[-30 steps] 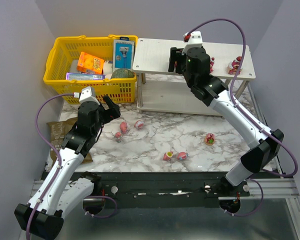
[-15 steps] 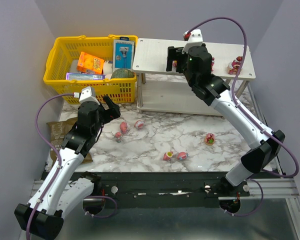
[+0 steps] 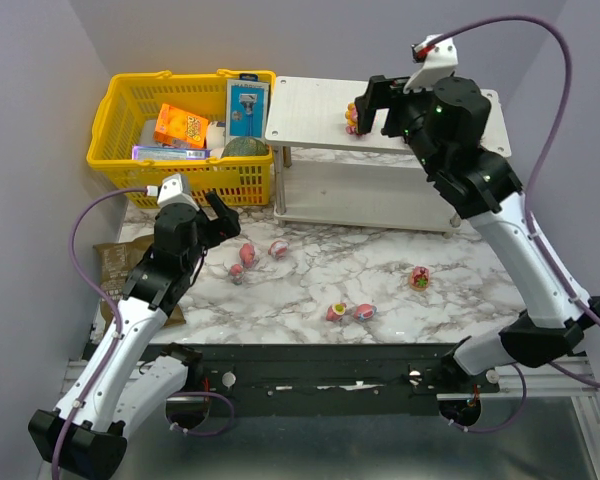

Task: Place and organize the plastic toys onto the shelf

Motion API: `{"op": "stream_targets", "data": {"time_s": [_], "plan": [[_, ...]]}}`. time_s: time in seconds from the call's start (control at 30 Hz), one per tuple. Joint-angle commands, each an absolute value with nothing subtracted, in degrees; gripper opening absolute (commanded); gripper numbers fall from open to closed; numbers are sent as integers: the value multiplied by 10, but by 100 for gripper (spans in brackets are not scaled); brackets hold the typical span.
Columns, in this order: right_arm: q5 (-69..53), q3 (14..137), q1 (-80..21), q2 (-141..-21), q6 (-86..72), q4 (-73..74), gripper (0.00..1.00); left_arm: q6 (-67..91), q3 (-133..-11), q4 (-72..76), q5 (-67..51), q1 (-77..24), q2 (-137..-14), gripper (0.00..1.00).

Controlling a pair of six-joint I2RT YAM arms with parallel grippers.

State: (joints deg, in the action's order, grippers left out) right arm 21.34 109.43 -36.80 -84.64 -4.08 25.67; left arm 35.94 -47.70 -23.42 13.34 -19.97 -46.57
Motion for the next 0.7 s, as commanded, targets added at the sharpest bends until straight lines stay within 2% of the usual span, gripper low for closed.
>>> {"op": "stream_targets", "data": {"time_s": [0.0, 0.23, 0.43, 0.67], "plan": [[178, 1081, -372, -783, -69, 381, 100, 350, -461, -207, 144, -201, -442, 99], [204, 920, -372, -637, -124, 482, 100, 347, -441, -178, 138, -201, -438, 99], [202, 788, -372, -542, -229, 532, 100, 356, -431, -149, 110, -201, -451, 99], [202, 584, -372, -523, -331, 497, 98, 367, -435, -144, 77, -201, -483, 99]]}}
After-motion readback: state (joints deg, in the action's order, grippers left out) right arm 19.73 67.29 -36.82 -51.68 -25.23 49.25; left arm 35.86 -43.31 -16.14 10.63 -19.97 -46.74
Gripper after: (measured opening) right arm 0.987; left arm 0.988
